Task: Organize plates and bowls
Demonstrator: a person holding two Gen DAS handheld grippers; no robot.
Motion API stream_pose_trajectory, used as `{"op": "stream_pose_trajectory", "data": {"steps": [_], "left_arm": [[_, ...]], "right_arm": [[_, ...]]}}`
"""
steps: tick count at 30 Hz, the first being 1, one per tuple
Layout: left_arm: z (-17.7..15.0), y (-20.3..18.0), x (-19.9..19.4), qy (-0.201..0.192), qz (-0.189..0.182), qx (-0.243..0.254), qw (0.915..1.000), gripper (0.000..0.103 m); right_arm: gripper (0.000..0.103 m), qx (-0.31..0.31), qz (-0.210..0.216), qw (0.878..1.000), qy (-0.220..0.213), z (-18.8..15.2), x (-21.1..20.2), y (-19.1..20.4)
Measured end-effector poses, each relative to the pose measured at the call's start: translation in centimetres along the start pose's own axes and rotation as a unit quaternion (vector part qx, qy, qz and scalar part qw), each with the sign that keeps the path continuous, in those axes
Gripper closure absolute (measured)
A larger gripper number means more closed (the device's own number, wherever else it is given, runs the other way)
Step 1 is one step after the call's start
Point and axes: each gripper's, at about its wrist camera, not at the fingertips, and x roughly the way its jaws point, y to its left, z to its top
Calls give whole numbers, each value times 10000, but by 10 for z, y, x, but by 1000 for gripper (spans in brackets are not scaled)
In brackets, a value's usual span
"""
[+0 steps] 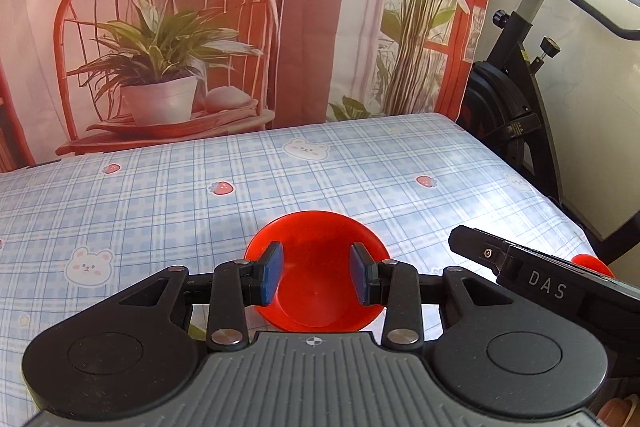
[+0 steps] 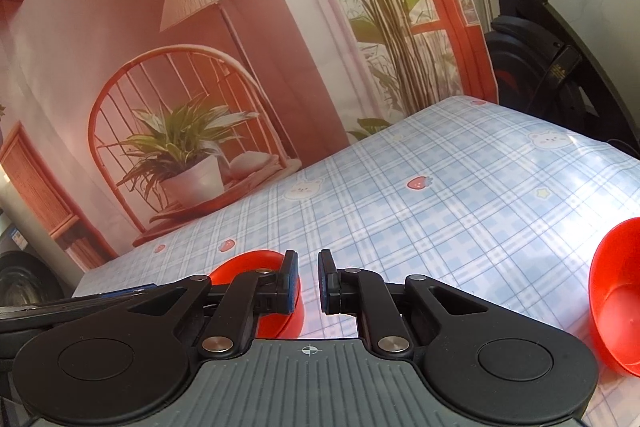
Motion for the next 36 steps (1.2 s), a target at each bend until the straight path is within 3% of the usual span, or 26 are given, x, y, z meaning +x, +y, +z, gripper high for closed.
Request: {"op": "stream_pose_trajectory", "data": {"steps": [4,8,15,20,28,36], "left_arm": [[-1,-14,-3,-71,-215,-129,9997,65],[-6,-36,-1,-143,-603,-101,9980,63],[-24,-92,24,183,-1214,117,9924,63],[-39,-126,46,547,-1787,40,9824,63],[-55,-160,54,410,-2064,292,9772,62],[-66,-176,66,561,-2225,477,9722,62]], "right_arm": [[91,-278,-181,9988,-363,8,-17,-17],[90,-442,-692,9944,-658,15,-39,-49],[90,-250,-1294,9890,-675,8,-74,-112],[90,-45,-1577,9852,-665,-2,-96,-141],[90,-13,-2090,9747,-786,-10,-114,-171],[89,401,-2111,9745,-640,-22,-108,-191]]}}
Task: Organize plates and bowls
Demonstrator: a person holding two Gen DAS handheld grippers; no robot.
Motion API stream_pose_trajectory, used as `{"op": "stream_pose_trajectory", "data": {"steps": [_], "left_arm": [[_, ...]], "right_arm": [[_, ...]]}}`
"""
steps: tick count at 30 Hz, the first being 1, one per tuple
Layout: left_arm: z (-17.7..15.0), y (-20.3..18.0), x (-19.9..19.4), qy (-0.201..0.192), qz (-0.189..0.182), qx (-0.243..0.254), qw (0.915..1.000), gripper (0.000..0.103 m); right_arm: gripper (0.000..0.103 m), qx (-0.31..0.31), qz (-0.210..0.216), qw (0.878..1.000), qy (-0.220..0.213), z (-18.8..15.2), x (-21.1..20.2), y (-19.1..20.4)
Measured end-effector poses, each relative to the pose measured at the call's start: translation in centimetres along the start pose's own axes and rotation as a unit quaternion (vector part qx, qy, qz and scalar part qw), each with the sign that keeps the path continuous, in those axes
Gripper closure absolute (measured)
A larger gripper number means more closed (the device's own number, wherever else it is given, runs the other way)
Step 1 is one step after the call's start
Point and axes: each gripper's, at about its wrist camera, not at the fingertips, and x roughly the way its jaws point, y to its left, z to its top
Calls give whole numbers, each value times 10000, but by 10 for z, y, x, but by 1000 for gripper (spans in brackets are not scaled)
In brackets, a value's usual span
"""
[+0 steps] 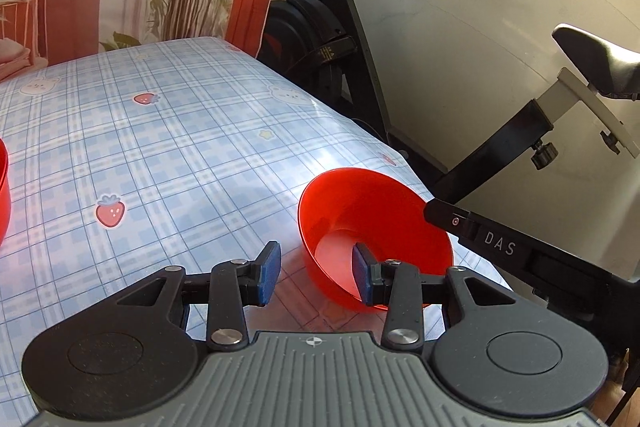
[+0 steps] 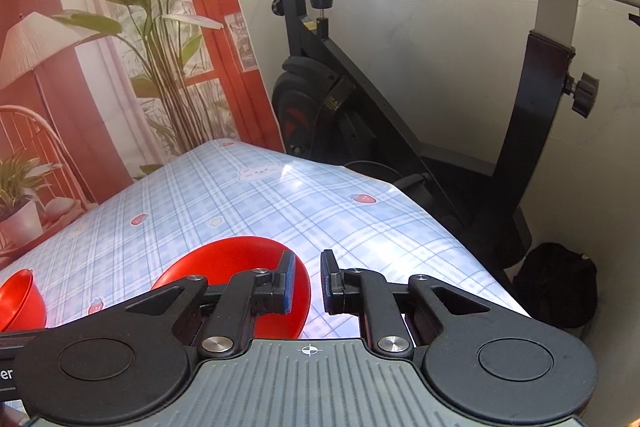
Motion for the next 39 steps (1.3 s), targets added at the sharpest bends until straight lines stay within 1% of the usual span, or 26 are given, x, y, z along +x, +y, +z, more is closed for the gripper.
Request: {"op": "stream_pose_trajectory", "data": {"steps": [5,7,10,16,23,28,34,39], "left_arm": [[-2,5,6,117,-126,-101,9998,64],[-4,7,4,157,-291,-138,9994,77],[-6,7,1,195,-325,-140,9992,85],[-7,14,-12,187,-256,-174,9993,86],[-5,29,-41,76,-37,-276,9996,86],[0,44,-67,-179,236,-387,9988,86],[2,74,-97,-321,403,-770,9957,85],[12,94,-126,-539,528,-967,9925,85]], "right_arm": [[89,60,24,9999,94,-4,5,0],[89,75,55,9999,120,-4,5,0],[93,90,135,9997,176,-5,5,2],[96,105,240,9993,260,-7,1,11],[97,-14,540,9982,253,-2,-7,37],[97,-120,781,9966,221,5,-14,67],[97,-371,1175,9920,276,7,-12,107],[97,-448,1343,9894,321,6,-11,139]]}}
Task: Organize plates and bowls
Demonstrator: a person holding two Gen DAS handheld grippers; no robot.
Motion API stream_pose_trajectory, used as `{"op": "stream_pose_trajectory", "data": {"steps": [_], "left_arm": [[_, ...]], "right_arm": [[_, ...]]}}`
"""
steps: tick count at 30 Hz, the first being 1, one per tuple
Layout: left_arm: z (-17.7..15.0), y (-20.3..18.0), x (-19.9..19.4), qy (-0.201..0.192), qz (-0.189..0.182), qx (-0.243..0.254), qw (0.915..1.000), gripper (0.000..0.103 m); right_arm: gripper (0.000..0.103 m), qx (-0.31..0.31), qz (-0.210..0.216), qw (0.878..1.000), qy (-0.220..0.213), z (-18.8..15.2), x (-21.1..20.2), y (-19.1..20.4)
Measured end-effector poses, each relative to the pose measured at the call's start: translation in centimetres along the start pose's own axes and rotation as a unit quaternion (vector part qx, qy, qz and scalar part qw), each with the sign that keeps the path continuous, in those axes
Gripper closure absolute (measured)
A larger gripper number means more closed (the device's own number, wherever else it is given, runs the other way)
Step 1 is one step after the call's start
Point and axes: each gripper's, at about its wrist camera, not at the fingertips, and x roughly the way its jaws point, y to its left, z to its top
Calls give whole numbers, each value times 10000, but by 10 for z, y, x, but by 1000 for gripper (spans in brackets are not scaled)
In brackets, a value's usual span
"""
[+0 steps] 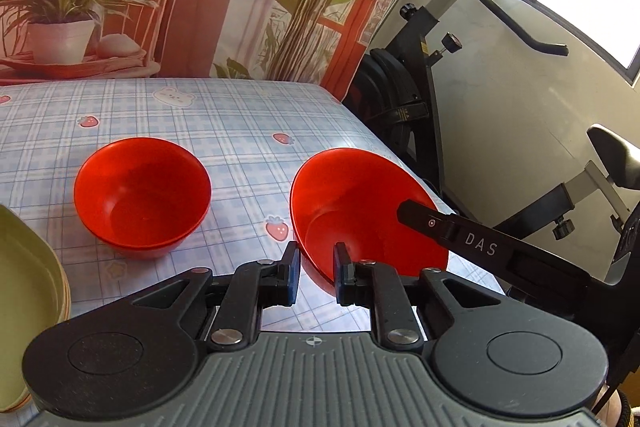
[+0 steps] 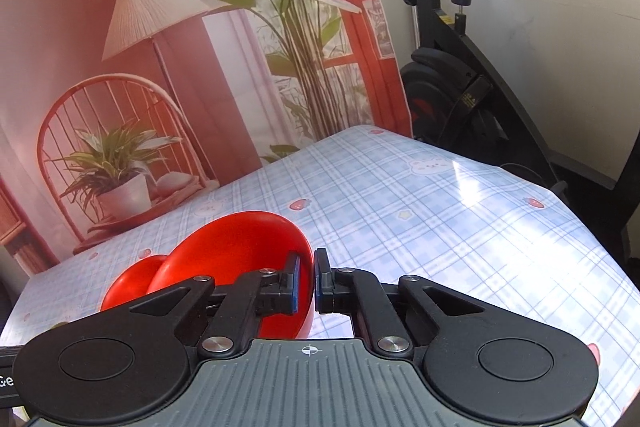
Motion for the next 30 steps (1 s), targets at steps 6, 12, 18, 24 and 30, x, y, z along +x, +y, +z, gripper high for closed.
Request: {"op": "stream_pose_trajectory", "data": {"steps": [6,12,18,24,30], "left_arm": [[32,16,-39,-573,249,-42,9980,85],[64,11,-75,-1071,533,507,9915,85],[85,21,-98,-1298,619,659,9874,85],[76,54,-84,-1016,661,288,9922,85],[61,82,-56,-593,738,73,9955,85]], "right_arm": [[96,-263,412,9987,-158,22,0,47],[96,-420,817,9949,-427,58,0,85],[96,-674,1005,9902,-692,80,1,120],[96,-768,1093,9900,-457,68,25,135],[96,-592,1054,9926,71,38,58,133]]}}
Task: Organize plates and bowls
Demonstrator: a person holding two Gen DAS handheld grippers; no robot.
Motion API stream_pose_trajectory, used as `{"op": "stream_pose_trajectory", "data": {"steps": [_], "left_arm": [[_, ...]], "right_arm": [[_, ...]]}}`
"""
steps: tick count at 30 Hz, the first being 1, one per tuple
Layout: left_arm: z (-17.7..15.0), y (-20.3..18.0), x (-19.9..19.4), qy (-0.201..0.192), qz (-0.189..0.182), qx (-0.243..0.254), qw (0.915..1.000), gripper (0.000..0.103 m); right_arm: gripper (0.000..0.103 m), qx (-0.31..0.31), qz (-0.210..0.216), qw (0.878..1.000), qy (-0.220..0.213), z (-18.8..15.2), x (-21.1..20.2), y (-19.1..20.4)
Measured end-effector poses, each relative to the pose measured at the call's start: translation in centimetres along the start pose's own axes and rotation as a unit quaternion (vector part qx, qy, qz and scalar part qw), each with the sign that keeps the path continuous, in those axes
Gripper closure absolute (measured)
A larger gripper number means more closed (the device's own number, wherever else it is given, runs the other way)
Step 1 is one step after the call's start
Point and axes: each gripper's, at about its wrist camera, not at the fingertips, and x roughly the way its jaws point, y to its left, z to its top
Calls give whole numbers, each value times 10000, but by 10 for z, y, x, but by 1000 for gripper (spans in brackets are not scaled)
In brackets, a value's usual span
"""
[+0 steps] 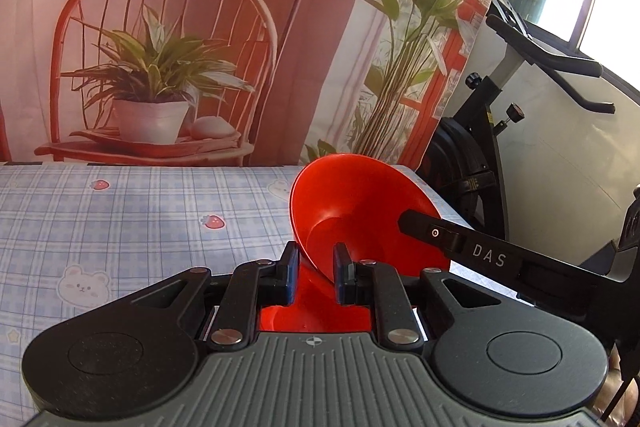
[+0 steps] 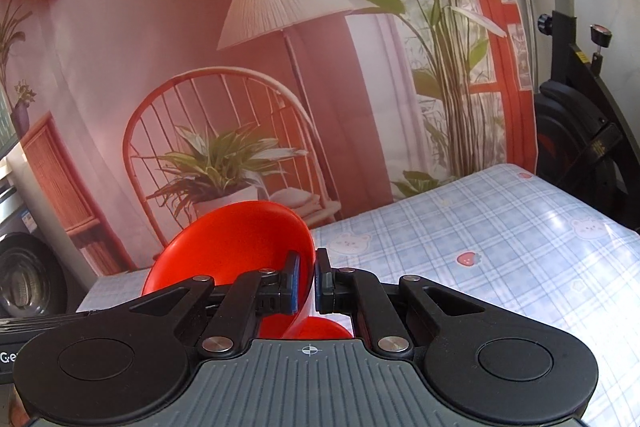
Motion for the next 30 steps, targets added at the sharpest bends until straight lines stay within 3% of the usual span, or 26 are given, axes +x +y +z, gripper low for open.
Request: {"op": "stream_pose_trajectory", "data": {"steps": [10,30], "left_arm": [[-23,26,41,718,-49,-65,9974,85],[-26,36,62,1082,15,-101,9941,84]], "right_arm": [[96,179,-145,9979,609,-39,33,-13],[95,110,-245,9955,904,-54,48,-16]]}}
